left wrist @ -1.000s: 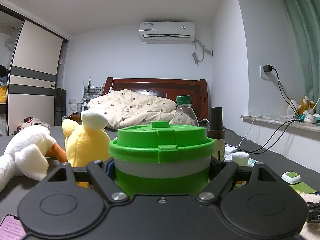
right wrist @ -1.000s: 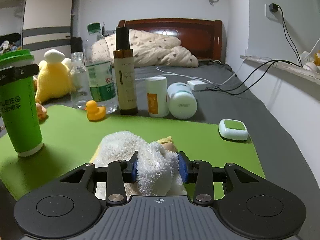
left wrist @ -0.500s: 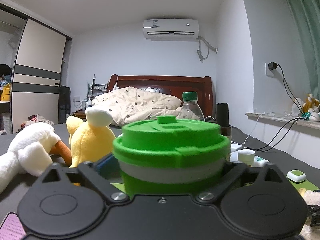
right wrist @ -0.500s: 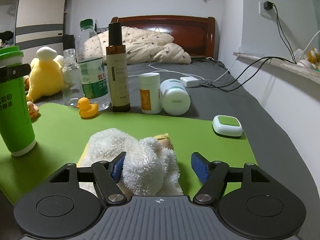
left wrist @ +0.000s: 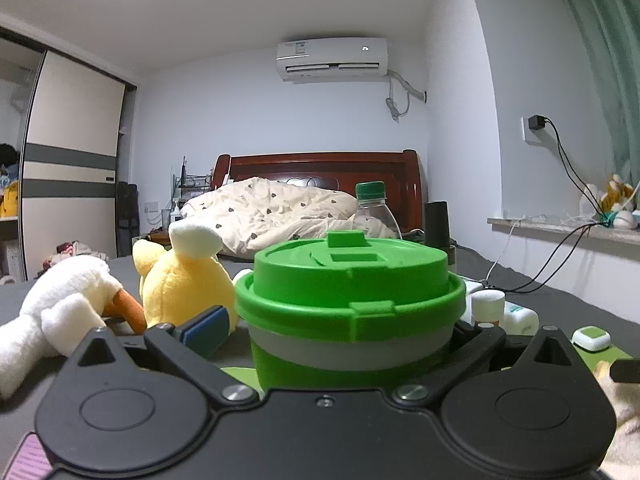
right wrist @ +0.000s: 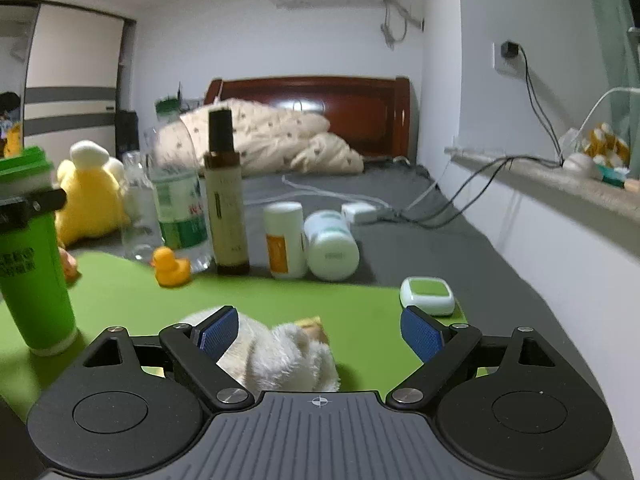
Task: Clean container
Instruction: 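Lower the green cup onto the green mat with the left gripper, then lower the towel onto the mat and open the right gripper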
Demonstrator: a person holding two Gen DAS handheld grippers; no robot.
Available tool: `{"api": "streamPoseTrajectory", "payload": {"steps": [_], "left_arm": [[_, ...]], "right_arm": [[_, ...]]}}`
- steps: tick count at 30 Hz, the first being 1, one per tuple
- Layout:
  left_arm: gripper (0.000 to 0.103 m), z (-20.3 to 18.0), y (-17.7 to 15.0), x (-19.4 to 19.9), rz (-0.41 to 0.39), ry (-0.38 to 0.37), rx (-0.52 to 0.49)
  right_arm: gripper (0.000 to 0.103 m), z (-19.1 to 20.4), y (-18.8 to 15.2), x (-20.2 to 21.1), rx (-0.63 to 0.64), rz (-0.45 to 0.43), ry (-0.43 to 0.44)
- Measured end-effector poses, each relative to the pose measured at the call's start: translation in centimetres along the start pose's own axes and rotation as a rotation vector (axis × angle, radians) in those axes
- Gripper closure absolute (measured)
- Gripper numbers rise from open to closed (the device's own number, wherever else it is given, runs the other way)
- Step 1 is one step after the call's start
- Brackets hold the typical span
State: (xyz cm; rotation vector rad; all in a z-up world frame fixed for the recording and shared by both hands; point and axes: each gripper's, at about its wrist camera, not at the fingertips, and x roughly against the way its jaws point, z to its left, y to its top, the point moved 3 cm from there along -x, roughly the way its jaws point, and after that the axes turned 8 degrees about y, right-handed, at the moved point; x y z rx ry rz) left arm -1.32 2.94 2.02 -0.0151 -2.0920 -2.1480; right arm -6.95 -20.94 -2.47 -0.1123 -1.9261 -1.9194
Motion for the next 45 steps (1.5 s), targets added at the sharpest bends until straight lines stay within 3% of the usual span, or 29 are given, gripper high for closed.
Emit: {"api": "streamPoseTrajectory", "payload": {"steps": [10,22,37,45], "left_arm": [[0.000,2.0,-1.5,3.6,0.060,0.003,0.043],[0.000,3.1,-5.4,6.8,0.219,0.007,0.051],[0.000,1.2,-7.4,6.7,0.331,0.002,-0.004],[0.000,0.6,-7.9,6.5,0.360,-0.009,-0.017]], "right_arm": [[0.013,3.2,-1.5,3.1,-0.054,0.007,0.048],[0.013,6.6,-3.9,4.6,-0.058,0.064,0.050],[0.013,6.5,-6.0,4.2,-0.117,0.144,0.013],[0.013,7.1,-6.2,3.9,-0.062,0.157,-0.011]]}}
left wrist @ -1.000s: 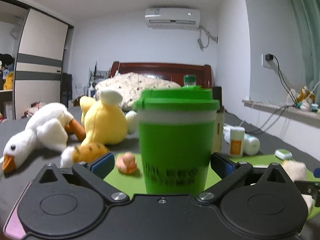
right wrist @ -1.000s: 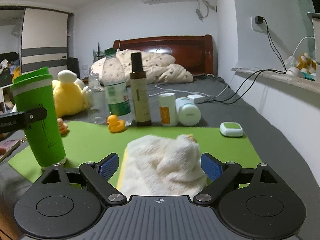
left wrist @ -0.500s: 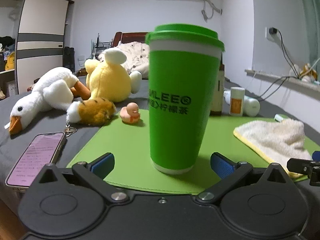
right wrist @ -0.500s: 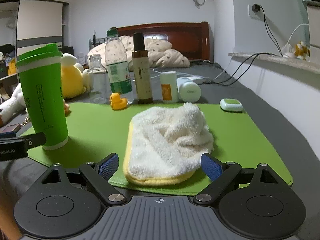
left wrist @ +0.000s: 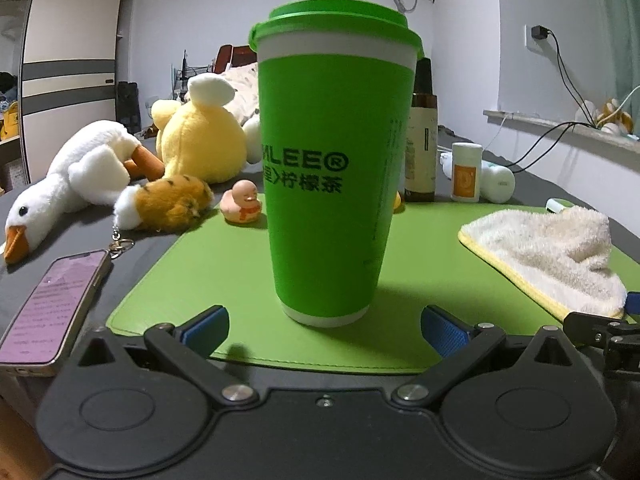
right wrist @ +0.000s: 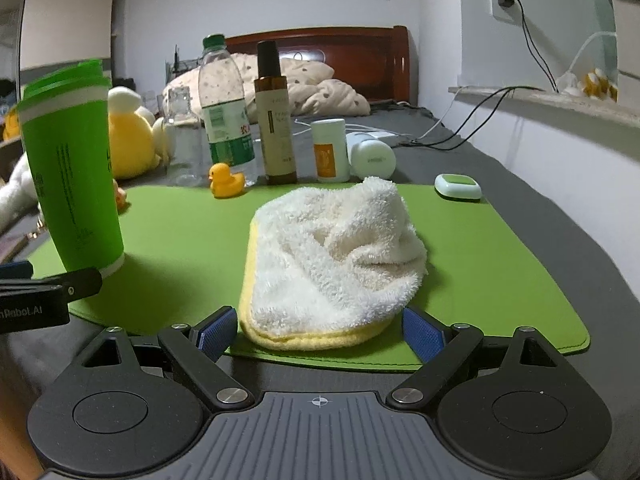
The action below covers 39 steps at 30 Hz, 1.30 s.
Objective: Clean container
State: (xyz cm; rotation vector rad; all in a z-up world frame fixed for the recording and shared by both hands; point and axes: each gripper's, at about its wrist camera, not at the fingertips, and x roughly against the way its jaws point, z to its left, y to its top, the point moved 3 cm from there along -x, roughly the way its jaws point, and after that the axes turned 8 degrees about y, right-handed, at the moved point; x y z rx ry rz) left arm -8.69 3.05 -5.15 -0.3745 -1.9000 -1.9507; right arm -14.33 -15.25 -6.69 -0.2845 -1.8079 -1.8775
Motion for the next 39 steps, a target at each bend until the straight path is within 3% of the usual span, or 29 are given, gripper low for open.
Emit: {"api": "streamPoseTrajectory", "payload": {"steps": [10,11,12,13,27,33,39], "left_arm": [[0.000,-0.1,-0.2,-0.5,0.030,0.015,0.000],[0.000,-0.1,-0.2,-0.5,0.029,0.017,-0.003],[0.000,-0.2,-0.2,-0.5,0.029,0.021,-0.008],[0.000,-0.2,-0.2,-0.6,0.032,0.025,-0.013],[0.000,-0.9,-0.2,-0.4,0.052,0.066,-0.003],[0.000,-1.4,0.4,-0.7,0.098,0.064,-0.013],[0.000,-1.6,0.5,-1.1,0.120,0.076,0.003]], "right_arm": [[0.013,0.5,-0.2,-0.1,-0.012,0.005,-0.038],[0.012,0.6,-0.2,-0.1,-0.016,0.009,-0.040],[0.002,0.7,-0.1,-0.2,-0.020,0.019,-0.037],[0.000,0.7,0.0,-0.3,-0.028,0.034,-0.032],[0.000,1.1,0.1,-0.4,-0.067,0.066,-0.081],[0.000,0.7,-0.5,0.6,-0.098,0.029,-0.072],[0.000,0.5,-0.4,0.5,-0.117,0.027,-0.125]]}}
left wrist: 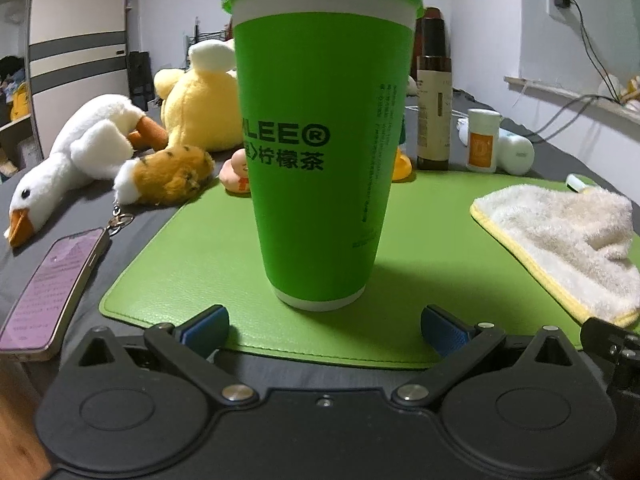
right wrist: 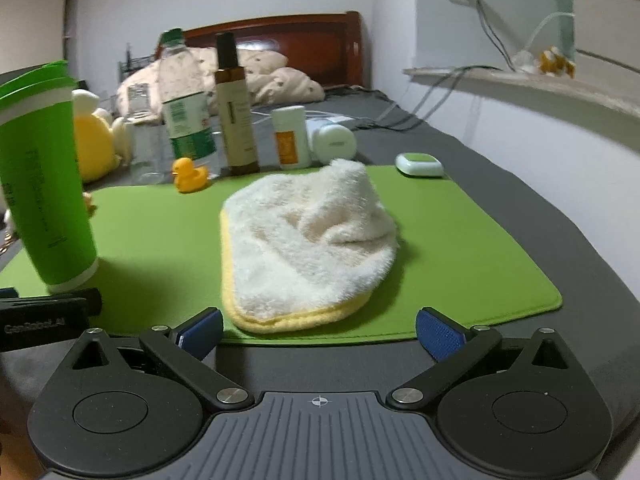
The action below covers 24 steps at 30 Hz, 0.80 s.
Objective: Clean container
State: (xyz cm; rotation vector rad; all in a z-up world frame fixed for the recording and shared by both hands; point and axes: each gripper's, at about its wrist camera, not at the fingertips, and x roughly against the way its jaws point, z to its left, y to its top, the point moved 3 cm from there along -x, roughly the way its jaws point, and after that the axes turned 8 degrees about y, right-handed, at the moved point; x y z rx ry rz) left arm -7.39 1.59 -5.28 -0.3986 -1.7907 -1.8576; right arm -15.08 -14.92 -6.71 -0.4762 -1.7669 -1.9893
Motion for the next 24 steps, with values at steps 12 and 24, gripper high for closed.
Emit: {"api": "streamPoseTrajectory", "payload": {"steps": [12,24], "left_arm": [[0.000,-0.08,-0.20,0.12,-0.013,0.020,0.017],[0.000,0.04,-0.03,-0.01,0.008,0.018,0.018]], "right_arm": [[0.000,0.06,-0.11,0.32,-0.038,-0.046,0.069],[0.000,0.25,0.32,-0.22,-0.007,0.002,0.046]]}}
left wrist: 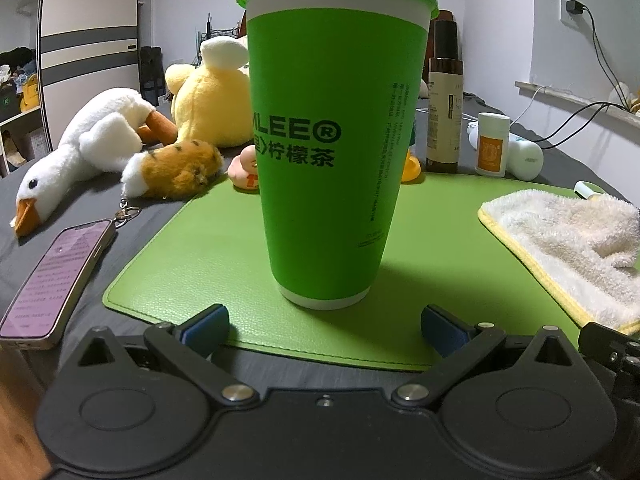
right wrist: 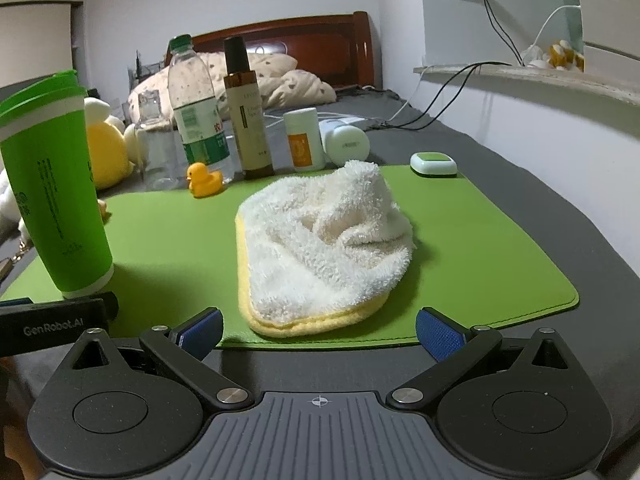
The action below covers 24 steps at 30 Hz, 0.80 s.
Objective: Clean container
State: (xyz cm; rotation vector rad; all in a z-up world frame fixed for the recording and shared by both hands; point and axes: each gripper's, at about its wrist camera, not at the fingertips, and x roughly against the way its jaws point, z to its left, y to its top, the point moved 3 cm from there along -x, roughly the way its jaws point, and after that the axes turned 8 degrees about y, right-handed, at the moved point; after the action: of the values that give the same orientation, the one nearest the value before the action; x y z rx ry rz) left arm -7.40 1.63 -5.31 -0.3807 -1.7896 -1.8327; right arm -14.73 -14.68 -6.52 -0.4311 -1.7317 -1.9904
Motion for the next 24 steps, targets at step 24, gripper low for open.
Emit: {"api": "streamPoseTrajectory", "payload": {"steps": [24], "left_arm": [[0.000,0.42,0.04,0.30,-0.034,-0.016,-0.004]], "right_arm": [[0.000,0.59,-0.23,-0.60,0.055,0.013,-0.043]]}}
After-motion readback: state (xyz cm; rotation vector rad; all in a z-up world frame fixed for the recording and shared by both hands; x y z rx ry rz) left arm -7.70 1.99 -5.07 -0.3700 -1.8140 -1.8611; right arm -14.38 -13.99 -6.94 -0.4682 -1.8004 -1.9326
